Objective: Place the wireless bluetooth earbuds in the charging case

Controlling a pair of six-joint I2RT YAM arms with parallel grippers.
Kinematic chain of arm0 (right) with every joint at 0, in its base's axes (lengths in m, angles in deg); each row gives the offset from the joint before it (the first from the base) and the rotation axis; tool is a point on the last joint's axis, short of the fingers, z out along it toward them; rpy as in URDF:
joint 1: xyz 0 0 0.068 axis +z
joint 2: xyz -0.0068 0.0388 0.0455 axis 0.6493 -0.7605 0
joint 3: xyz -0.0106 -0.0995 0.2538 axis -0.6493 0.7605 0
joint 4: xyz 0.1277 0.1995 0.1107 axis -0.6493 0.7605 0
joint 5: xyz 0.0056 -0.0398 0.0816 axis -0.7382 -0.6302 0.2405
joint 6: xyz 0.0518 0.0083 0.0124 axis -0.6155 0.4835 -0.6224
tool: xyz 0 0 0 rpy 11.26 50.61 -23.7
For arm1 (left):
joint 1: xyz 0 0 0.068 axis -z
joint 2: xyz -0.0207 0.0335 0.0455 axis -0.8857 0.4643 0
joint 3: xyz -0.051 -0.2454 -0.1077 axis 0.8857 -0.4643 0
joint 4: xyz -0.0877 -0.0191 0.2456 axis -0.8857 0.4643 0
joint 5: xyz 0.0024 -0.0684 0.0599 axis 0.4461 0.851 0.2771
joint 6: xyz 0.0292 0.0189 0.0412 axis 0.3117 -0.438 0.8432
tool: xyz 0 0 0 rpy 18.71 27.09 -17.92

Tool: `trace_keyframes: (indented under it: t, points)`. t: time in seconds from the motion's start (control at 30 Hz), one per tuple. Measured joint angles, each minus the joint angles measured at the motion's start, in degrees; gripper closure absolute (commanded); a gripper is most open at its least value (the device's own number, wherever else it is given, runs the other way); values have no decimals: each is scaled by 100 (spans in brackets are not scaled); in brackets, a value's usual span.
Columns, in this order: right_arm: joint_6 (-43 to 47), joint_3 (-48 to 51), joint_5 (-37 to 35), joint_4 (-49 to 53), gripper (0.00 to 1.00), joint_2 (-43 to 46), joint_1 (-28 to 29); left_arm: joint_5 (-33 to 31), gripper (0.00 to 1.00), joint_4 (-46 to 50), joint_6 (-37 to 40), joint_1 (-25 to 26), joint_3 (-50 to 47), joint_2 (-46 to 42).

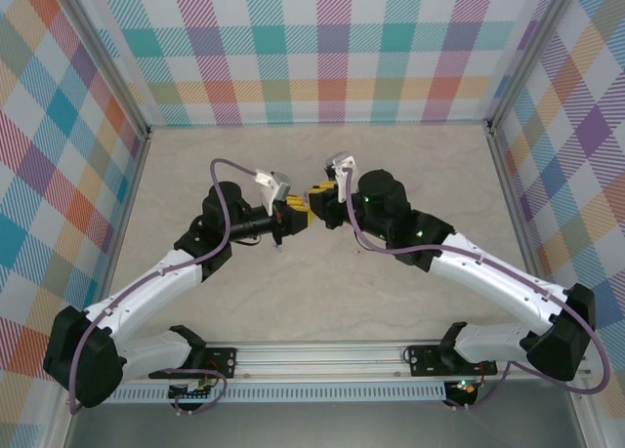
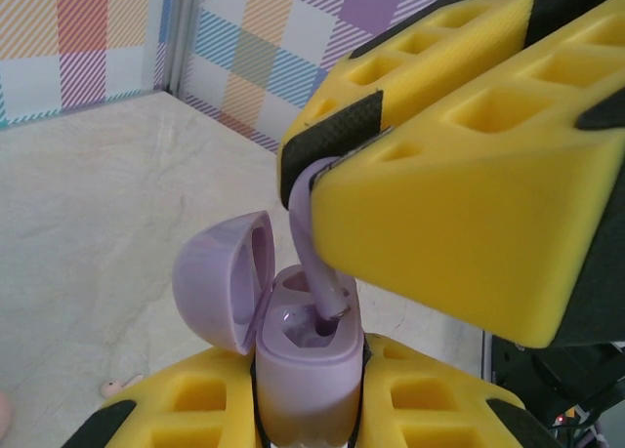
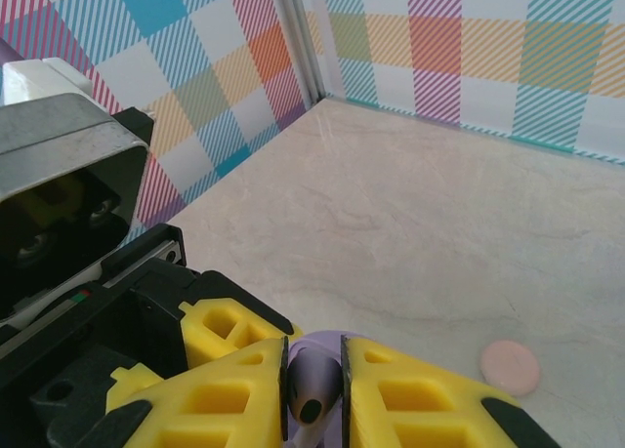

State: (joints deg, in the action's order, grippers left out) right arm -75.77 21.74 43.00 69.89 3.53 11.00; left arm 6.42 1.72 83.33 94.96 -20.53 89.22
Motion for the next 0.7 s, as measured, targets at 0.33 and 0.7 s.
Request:
trace_keyframes:
  t: [0.33,0.7]
  points:
    - [2,-13,-44,31,81,-22,0,-24,88,-7,-66,4,17,0]
    - [22,-39,-79,109,81,-22,0,-170,88,-4,-103,31,17,0]
